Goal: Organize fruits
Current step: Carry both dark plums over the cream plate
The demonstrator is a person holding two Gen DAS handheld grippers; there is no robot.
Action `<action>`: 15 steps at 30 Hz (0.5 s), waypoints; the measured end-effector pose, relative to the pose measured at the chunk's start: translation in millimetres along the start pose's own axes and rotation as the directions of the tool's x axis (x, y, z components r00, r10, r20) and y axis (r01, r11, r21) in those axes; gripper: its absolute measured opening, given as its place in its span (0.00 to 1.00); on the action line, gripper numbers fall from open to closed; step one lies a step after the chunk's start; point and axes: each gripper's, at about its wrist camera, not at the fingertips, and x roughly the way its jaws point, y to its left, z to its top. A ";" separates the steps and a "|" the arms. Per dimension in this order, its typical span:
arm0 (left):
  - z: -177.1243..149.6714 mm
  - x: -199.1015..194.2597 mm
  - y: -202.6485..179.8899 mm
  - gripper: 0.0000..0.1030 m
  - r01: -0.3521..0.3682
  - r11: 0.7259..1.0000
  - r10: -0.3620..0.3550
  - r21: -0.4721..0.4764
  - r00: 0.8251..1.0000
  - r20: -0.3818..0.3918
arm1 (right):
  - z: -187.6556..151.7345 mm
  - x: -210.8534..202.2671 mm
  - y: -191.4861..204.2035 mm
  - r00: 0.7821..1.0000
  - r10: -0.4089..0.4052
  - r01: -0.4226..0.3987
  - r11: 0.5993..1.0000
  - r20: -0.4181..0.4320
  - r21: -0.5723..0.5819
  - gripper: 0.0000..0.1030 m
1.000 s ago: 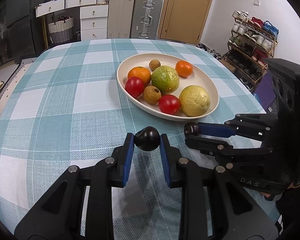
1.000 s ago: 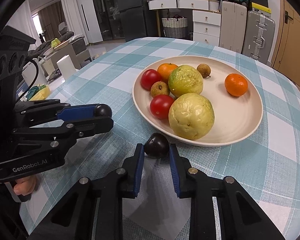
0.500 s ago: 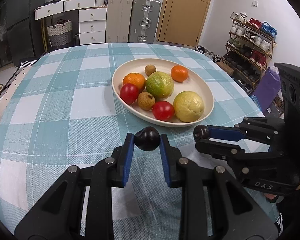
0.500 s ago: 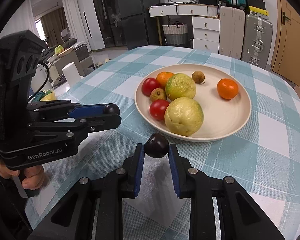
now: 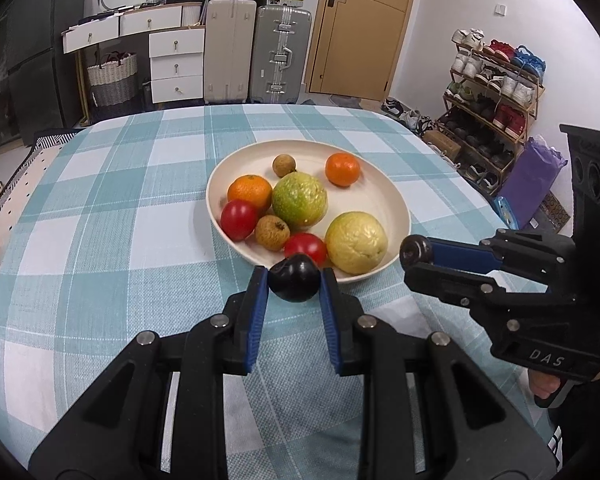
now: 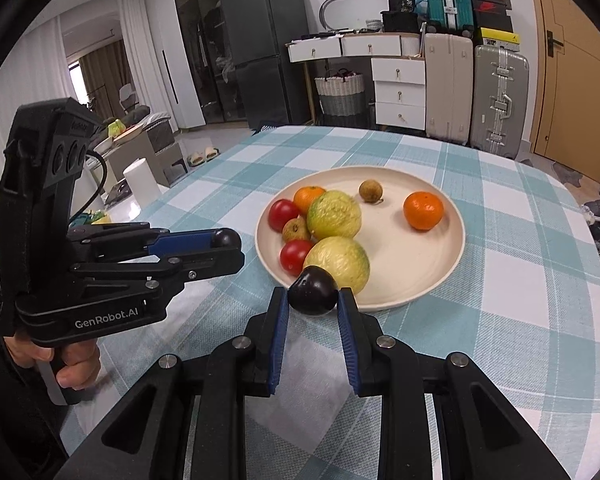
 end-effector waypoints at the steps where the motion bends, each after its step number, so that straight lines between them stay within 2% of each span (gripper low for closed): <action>1: 2.2 0.5 -1.0 0.23 0.000 1.000 0.000 0.003 1.000 0.004 | 1.4 -0.9 -1.3 1.000 -0.006 0.006 1.000 0.007 0.003 0.25; 15: 28.2 20.6 -20.2 0.23 0.017 0.999 -0.017 0.045 1.000 0.017 | 13.9 3.4 -24.7 0.998 -0.056 0.055 0.998 0.032 0.035 0.25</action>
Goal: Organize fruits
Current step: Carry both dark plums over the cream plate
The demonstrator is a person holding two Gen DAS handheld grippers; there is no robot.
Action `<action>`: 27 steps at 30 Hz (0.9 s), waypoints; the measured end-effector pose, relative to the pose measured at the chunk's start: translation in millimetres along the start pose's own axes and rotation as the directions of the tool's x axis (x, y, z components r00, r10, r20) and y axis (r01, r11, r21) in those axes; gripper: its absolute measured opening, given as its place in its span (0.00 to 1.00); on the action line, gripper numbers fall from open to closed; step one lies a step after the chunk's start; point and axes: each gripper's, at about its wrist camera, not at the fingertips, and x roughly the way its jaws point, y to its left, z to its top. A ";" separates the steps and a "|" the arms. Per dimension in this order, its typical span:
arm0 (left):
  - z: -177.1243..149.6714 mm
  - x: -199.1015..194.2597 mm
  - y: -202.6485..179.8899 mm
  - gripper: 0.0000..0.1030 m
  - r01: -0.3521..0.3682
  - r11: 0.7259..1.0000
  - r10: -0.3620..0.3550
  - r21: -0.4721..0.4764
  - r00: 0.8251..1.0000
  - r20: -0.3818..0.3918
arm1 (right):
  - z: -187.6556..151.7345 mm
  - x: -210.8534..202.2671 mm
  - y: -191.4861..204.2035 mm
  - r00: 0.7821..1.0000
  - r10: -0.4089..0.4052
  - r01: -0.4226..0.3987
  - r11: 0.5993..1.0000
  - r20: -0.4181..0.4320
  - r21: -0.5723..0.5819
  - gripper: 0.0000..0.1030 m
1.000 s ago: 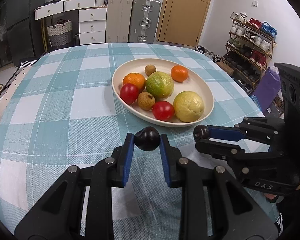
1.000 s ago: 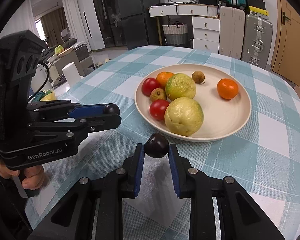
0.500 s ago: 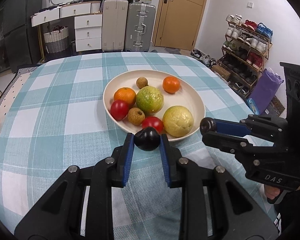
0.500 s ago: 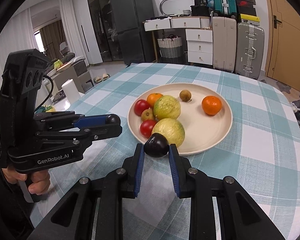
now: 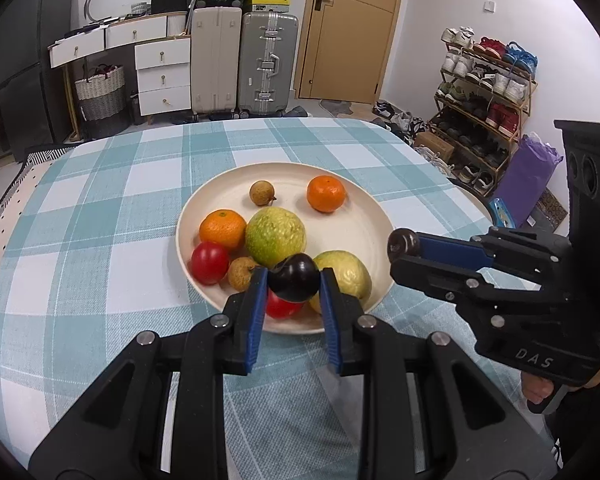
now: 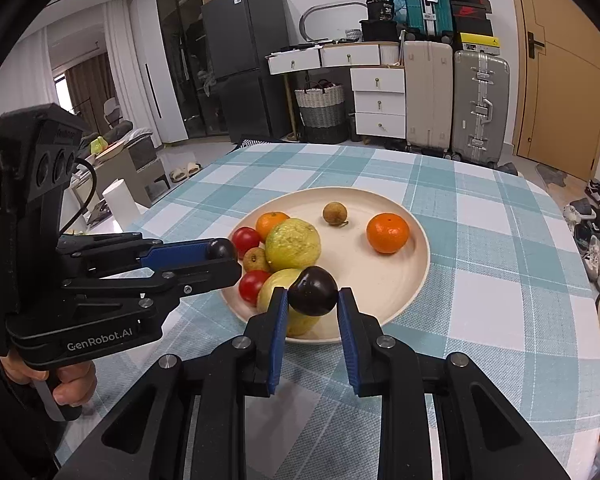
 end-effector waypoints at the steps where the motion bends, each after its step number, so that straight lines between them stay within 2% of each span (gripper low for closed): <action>1: 1.5 2.2 -1.1 0.23 0.001 1.000 -0.001 0.003 1.000 -0.001 | 0.3 0.7 -1.7 1.000 -0.005 0.005 1.000 0.001 0.002 0.25; 27: 20.3 43.4 -0.3 0.23 -0.002 1.000 0.002 -0.004 1.000 -0.026 | 5.3 19.2 -22.9 0.999 -0.034 0.035 0.999 -0.021 0.035 0.27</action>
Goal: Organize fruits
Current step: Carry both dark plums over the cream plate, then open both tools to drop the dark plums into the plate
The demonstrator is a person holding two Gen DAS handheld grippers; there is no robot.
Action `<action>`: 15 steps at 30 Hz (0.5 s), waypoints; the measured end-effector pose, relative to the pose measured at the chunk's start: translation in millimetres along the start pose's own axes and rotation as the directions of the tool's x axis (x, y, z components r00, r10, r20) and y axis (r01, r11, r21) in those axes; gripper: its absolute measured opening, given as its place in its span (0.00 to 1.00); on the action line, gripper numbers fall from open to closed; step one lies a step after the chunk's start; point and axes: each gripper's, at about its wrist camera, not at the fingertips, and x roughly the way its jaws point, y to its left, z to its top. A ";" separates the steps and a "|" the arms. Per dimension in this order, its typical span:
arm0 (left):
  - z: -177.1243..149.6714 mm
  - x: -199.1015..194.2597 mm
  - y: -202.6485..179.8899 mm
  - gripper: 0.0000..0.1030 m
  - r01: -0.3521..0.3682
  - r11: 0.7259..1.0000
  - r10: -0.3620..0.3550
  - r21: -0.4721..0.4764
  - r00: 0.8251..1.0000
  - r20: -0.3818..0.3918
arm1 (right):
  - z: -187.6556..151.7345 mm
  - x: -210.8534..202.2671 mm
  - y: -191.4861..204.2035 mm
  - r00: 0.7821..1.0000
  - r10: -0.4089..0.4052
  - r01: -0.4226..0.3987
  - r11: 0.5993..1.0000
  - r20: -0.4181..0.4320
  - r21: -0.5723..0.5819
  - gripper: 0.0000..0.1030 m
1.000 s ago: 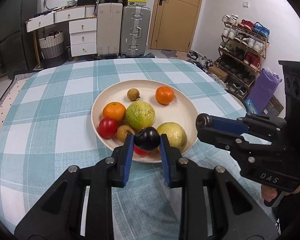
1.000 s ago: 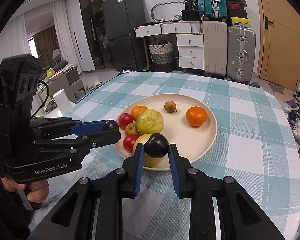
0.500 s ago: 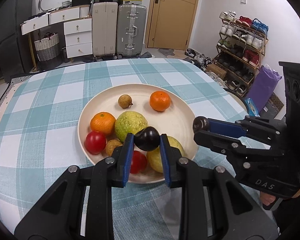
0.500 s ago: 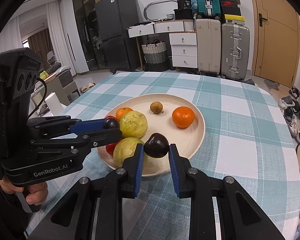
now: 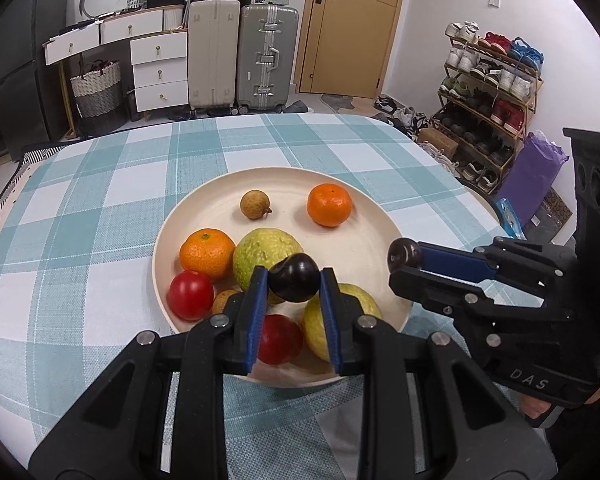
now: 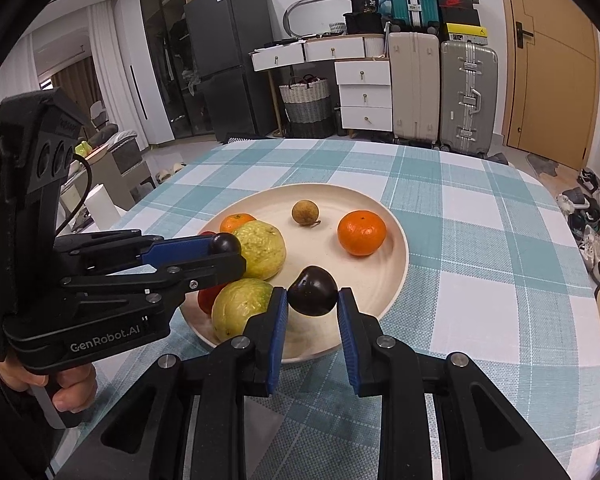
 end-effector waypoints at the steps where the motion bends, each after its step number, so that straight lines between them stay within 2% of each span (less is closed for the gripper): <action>1: 0.0 -0.3 -0.9 0.23 -0.001 1.000 0.001 0.004 1.000 0.000 | 0.3 0.0 -0.2 1.000 -0.002 0.002 1.000 0.000 0.001 0.29; 3: 0.1 -1.1 -1.7 0.23 -0.010 1.000 0.010 0.007 1.000 0.000 | 0.6 -1.6 -0.6 1.000 -0.010 0.010 1.000 0.007 0.004 0.37; 7: 0.8 -5.6 -1.7 0.25 -0.006 1.000 0.006 0.000 1.000 0.007 | -0.3 -5.5 -2.0 1.000 -0.021 0.021 1.000 0.016 0.005 0.42; 10: 0.7 -10.3 -0.3 0.40 -0.029 1.000 0.029 -0.009 0.999 0.021 | -2.7 -9.2 -3.6 0.999 -0.030 0.030 1.000 0.023 0.008 0.48; 12: 0.7 -13.9 0.9 0.54 -0.035 0.999 0.036 -0.014 0.999 0.031 | -4.2 -11.1 -4.4 0.999 -0.039 0.039 0.999 0.021 0.007 0.49; 15: -0.3 -19.9 2.8 0.63 -0.042 0.999 0.043 -0.019 0.998 0.044 | -6.0 -13.4 -6.3 0.999 -0.049 0.049 0.999 0.020 0.011 0.53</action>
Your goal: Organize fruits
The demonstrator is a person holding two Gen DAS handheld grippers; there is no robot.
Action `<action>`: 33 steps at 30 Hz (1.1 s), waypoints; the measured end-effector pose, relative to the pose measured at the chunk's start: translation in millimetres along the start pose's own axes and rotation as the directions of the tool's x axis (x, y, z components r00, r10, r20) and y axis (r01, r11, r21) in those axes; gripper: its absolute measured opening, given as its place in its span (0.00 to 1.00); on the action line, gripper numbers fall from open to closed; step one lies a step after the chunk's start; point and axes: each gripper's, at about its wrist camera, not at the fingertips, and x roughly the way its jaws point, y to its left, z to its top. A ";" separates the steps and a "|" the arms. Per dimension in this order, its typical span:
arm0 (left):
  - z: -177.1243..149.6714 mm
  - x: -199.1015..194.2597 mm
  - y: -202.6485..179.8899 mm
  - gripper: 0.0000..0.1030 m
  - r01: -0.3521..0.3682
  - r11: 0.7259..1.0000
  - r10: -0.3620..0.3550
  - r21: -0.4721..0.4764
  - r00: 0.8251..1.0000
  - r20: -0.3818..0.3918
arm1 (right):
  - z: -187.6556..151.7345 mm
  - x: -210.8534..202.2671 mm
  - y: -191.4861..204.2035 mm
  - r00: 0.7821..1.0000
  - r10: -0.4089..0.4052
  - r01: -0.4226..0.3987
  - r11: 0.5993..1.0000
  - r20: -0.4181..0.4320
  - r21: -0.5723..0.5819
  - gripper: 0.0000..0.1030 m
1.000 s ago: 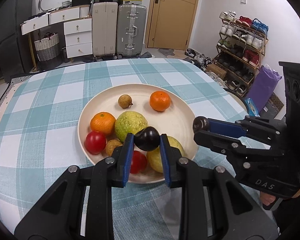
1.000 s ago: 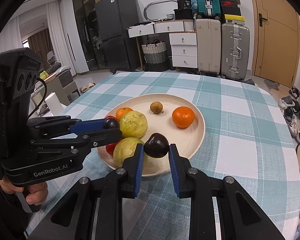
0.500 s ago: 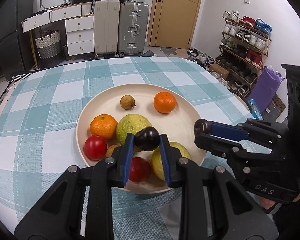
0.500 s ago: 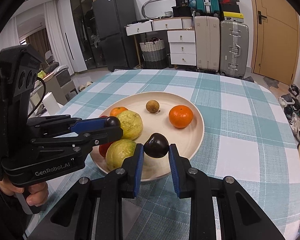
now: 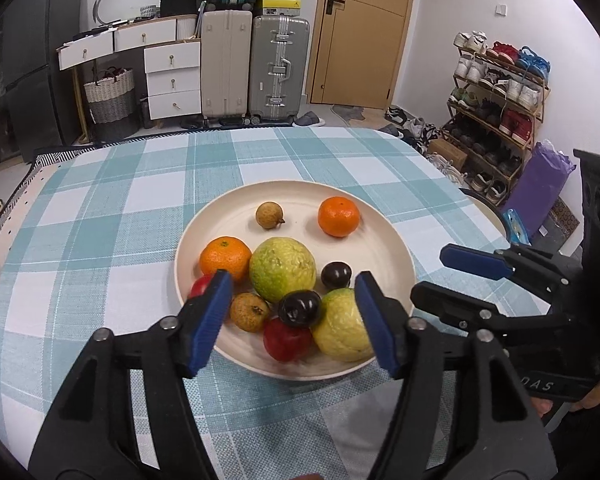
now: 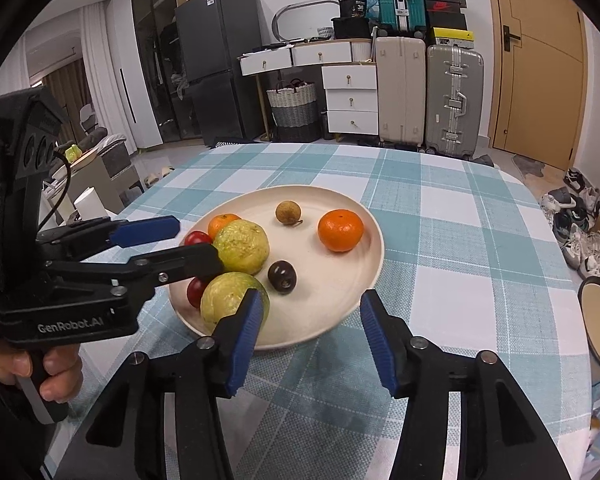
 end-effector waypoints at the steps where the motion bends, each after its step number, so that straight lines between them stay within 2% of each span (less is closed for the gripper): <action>1: -0.4 -1.6 0.5 0.65 -0.004 1.000 0.004 0.000 1.000 0.001 | -0.3 -0.5 -0.5 1.000 -0.002 0.002 1.000 0.000 0.002 0.56; 3: -1.2 -4.5 1.2 0.74 -0.013 1.000 0.013 -0.001 1.000 0.002 | -1.0 -2.5 -1.7 1.000 -0.004 0.004 1.000 0.007 0.007 0.63; 8: -3.6 -11.3 4.7 0.80 -0.031 0.999 0.031 -0.009 0.999 0.011 | -2.3 -6.2 -1.4 1.000 -0.004 0.003 1.000 0.016 0.009 0.73; 13: -7.1 -18.0 6.7 0.85 -0.044 0.999 0.044 -0.011 0.999 0.018 | -2.2 -8.6 -1.2 1.000 -0.005 0.004 1.000 0.028 0.018 0.89; 17: -10.7 -26.9 7.9 0.99 -0.062 0.998 0.062 -0.016 0.997 0.038 | -3.6 -12.3 0.2 0.999 -0.008 0.007 1.000 0.048 0.016 0.97; 18: -11.2 -29.1 8.4 0.99 -0.065 0.998 0.066 -0.018 0.997 0.046 | -4.5 -14.0 0.9 0.998 -0.010 0.009 1.000 0.056 0.015 1.00; 33: -35.4 -60.4 9.4 0.99 -0.087 0.996 0.090 -0.032 0.990 0.107 | -16.8 -28.8 9.6 0.989 0.001 0.000 1.000 0.145 -0.009 1.00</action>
